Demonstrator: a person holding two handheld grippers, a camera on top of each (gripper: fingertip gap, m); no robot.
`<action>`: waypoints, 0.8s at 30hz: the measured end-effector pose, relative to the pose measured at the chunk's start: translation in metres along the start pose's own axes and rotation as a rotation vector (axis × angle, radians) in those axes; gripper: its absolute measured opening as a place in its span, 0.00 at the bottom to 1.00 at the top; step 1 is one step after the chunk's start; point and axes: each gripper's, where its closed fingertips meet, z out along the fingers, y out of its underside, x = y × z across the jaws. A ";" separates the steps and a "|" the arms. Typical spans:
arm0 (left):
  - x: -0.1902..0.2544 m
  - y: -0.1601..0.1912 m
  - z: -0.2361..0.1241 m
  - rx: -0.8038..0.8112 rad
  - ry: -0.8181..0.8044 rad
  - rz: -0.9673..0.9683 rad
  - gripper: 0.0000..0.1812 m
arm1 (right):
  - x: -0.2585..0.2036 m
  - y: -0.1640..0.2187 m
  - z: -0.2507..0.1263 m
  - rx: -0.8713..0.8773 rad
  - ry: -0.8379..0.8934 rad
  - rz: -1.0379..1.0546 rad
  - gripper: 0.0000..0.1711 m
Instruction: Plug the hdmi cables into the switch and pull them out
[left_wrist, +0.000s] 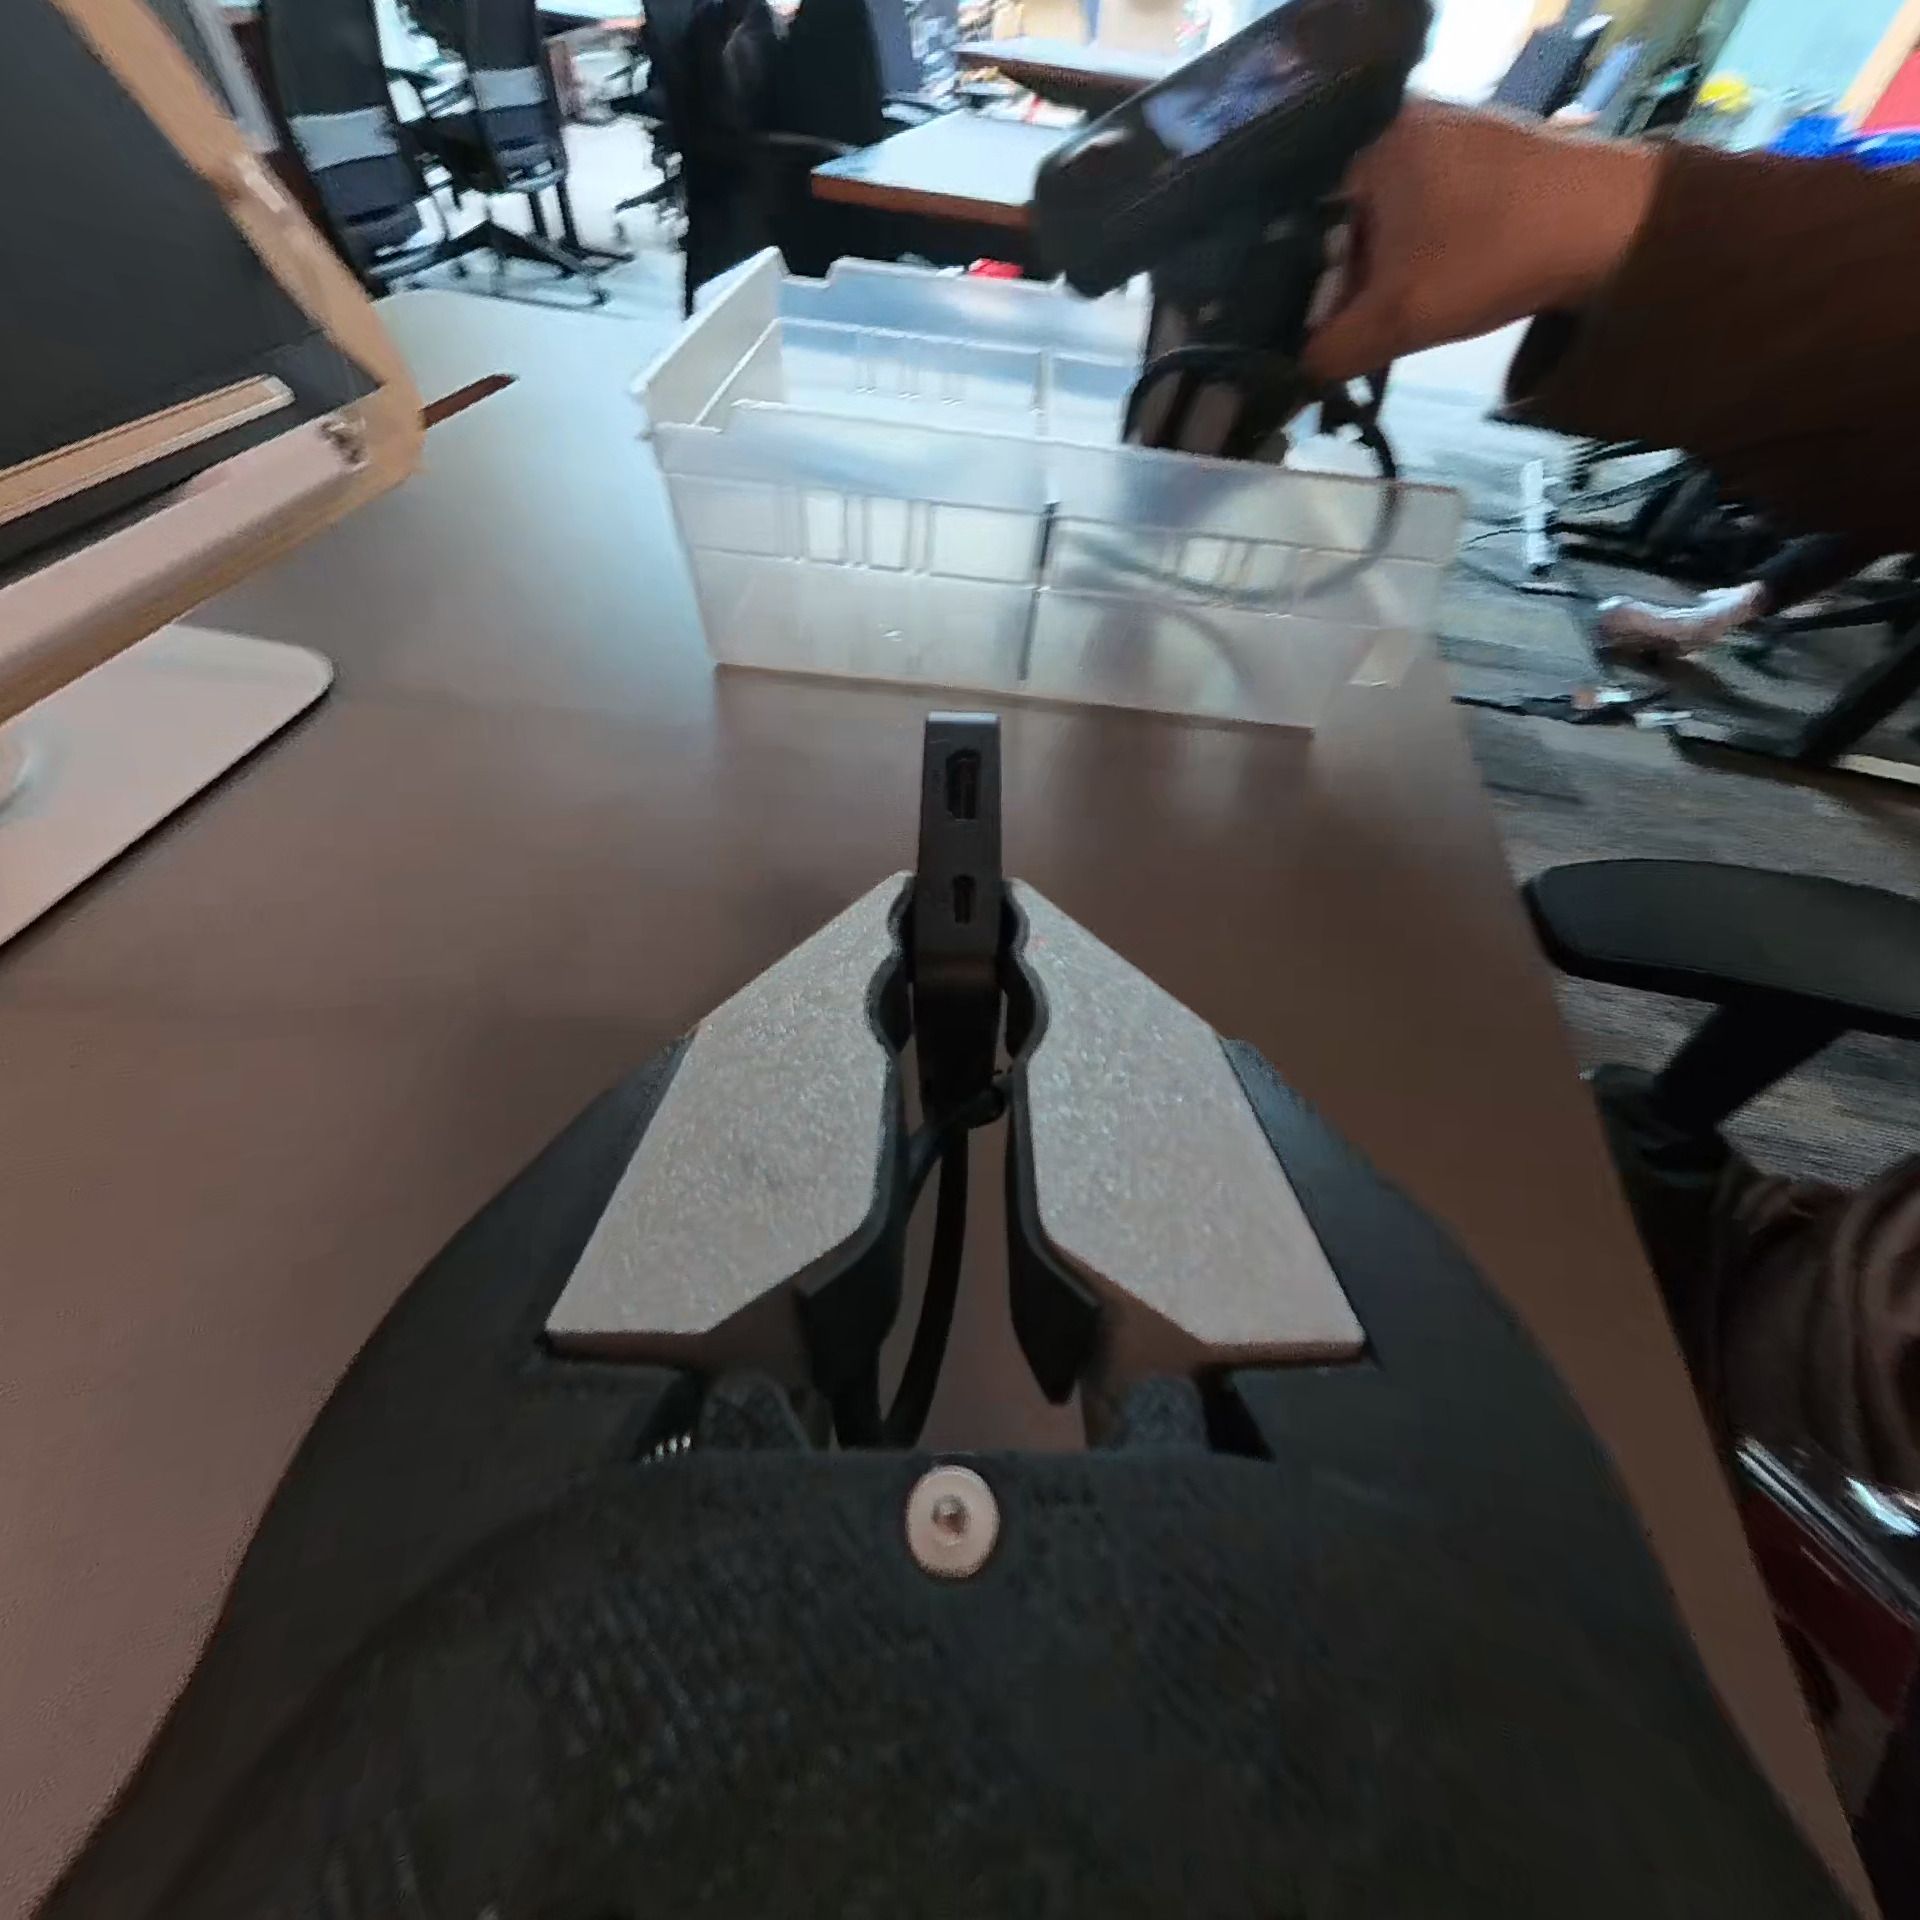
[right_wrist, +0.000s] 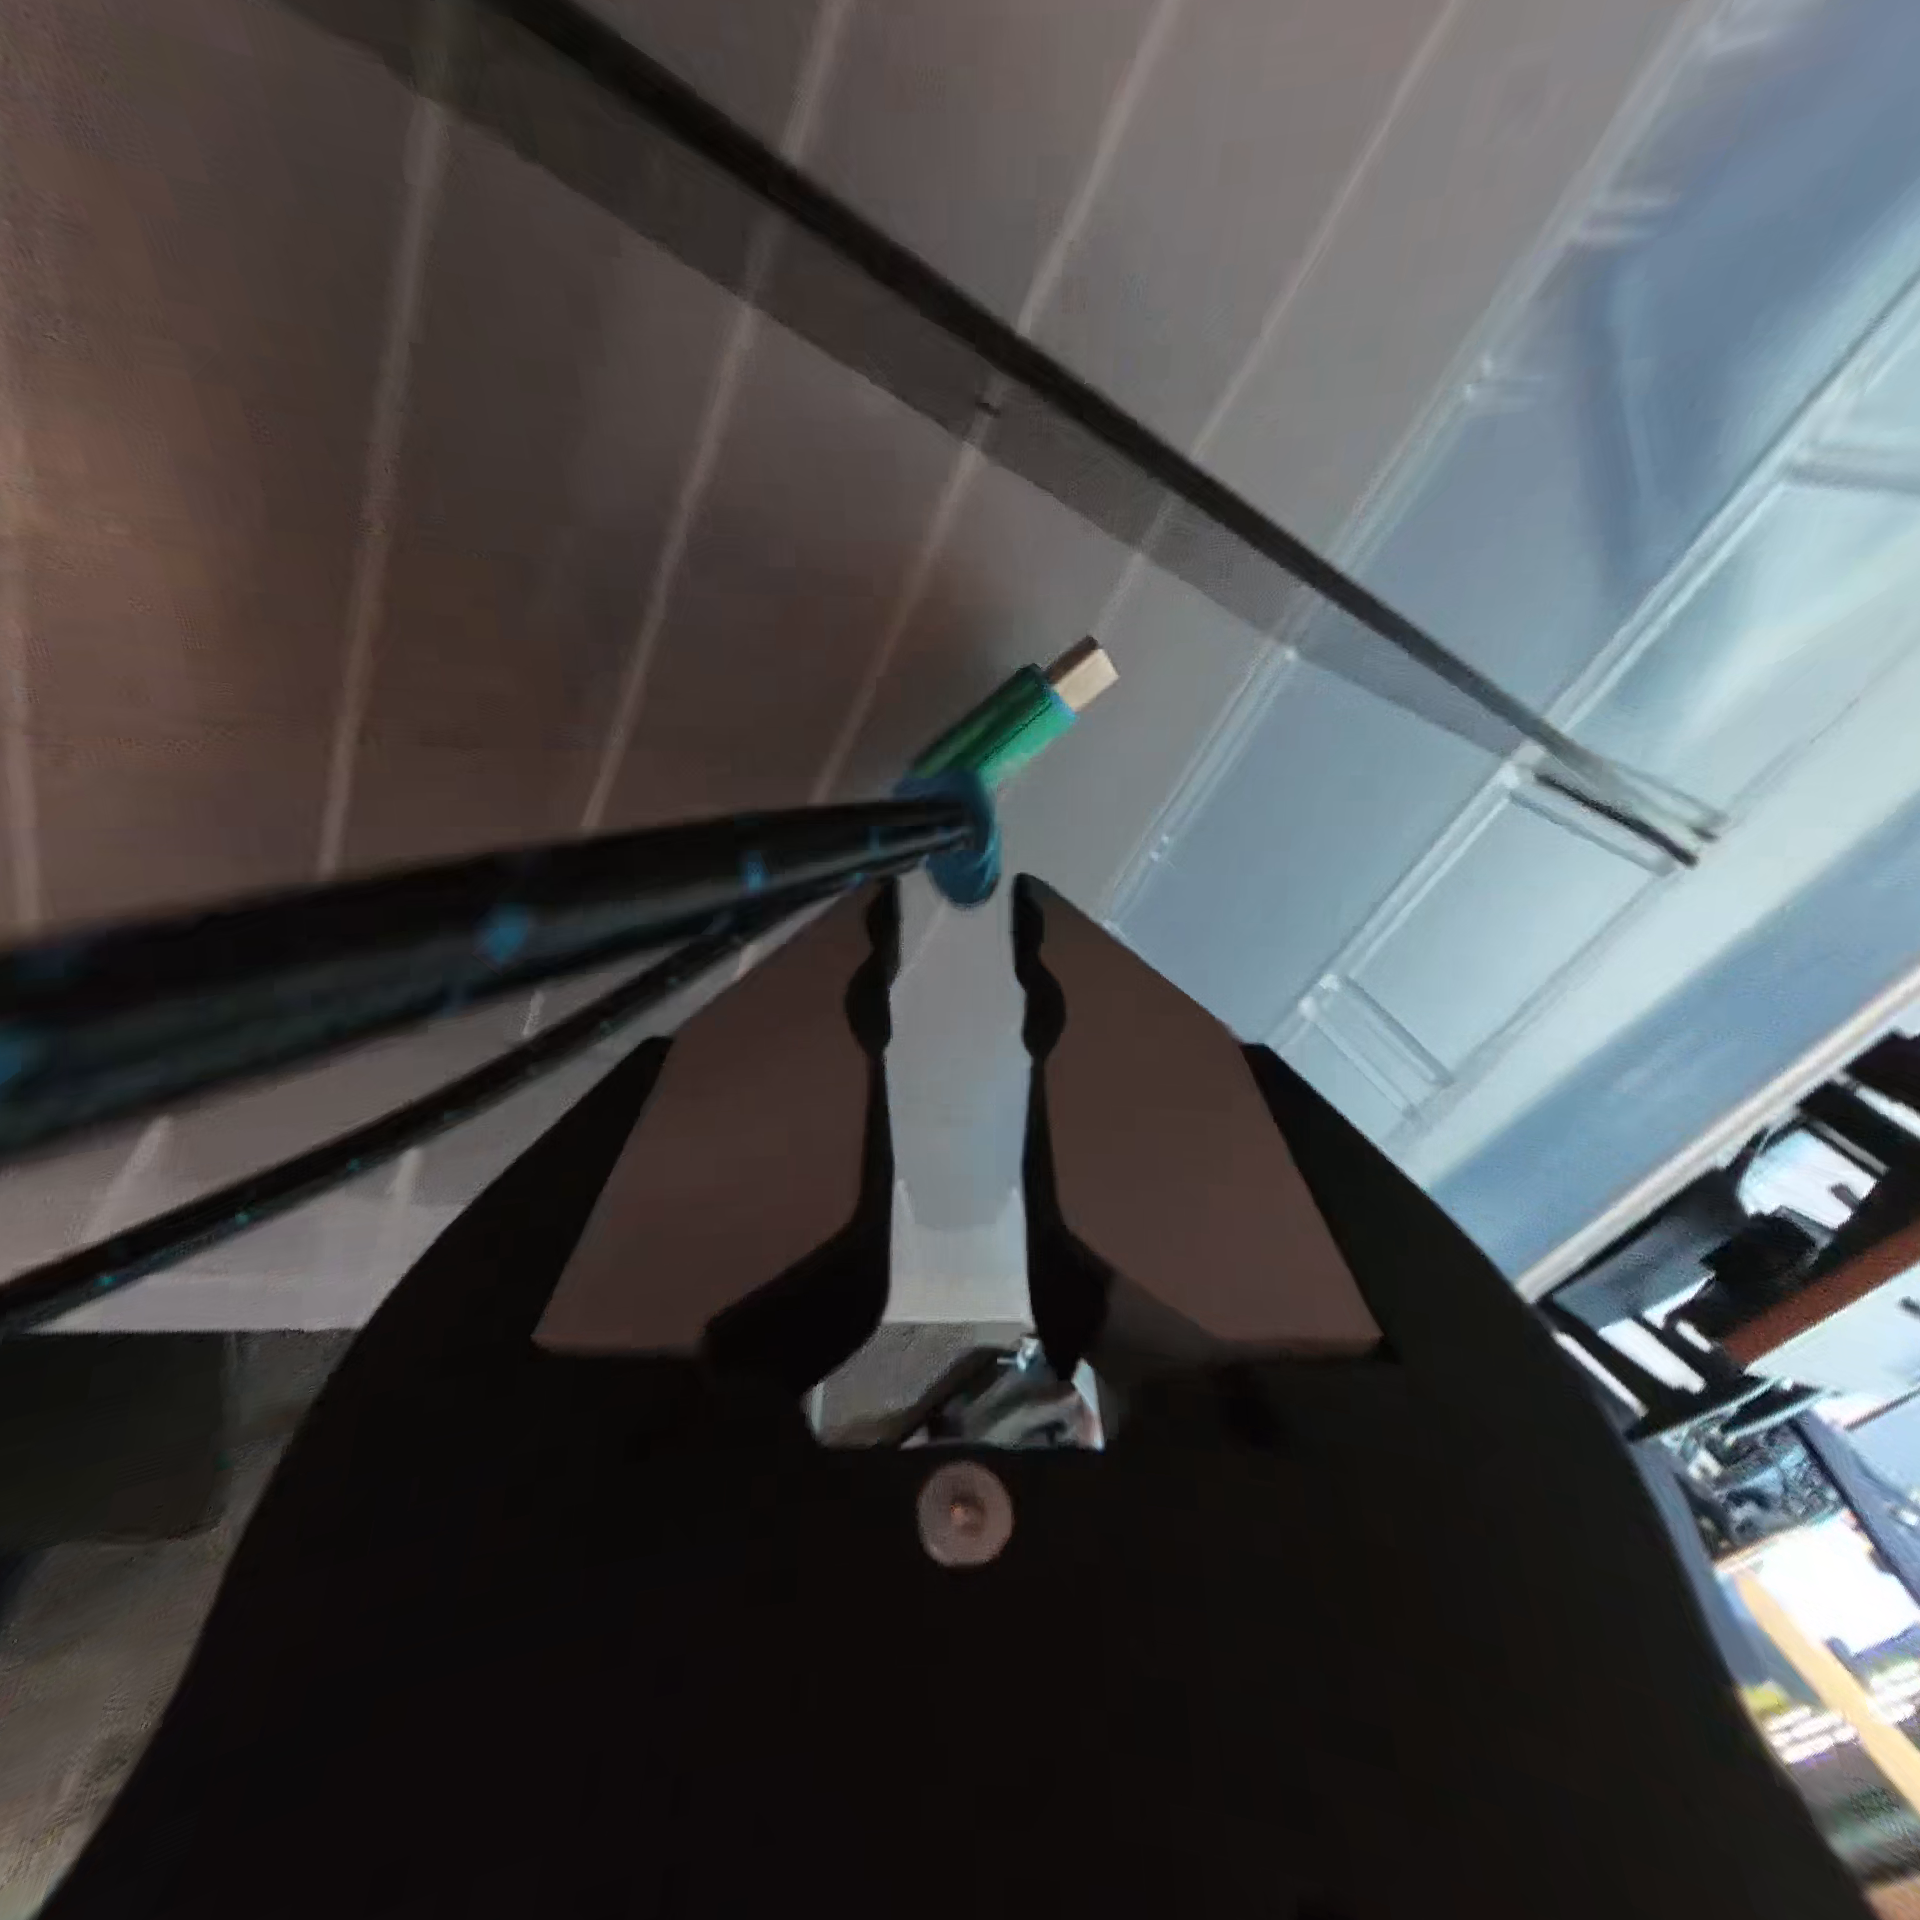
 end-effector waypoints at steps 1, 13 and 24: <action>0.006 -0.003 0.000 0.019 0.038 -0.001 0.06 | 0.004 0.003 -0.002 -0.006 0.001 0.014 0.14; 0.055 -0.026 -0.007 0.147 0.303 0.025 0.06 | -0.026 -0.030 -0.148 0.577 -0.057 0.054 0.34; 0.077 -0.032 -0.006 0.219 0.387 0.076 0.06 | -0.225 -0.142 -0.194 0.865 -0.227 -0.451 0.27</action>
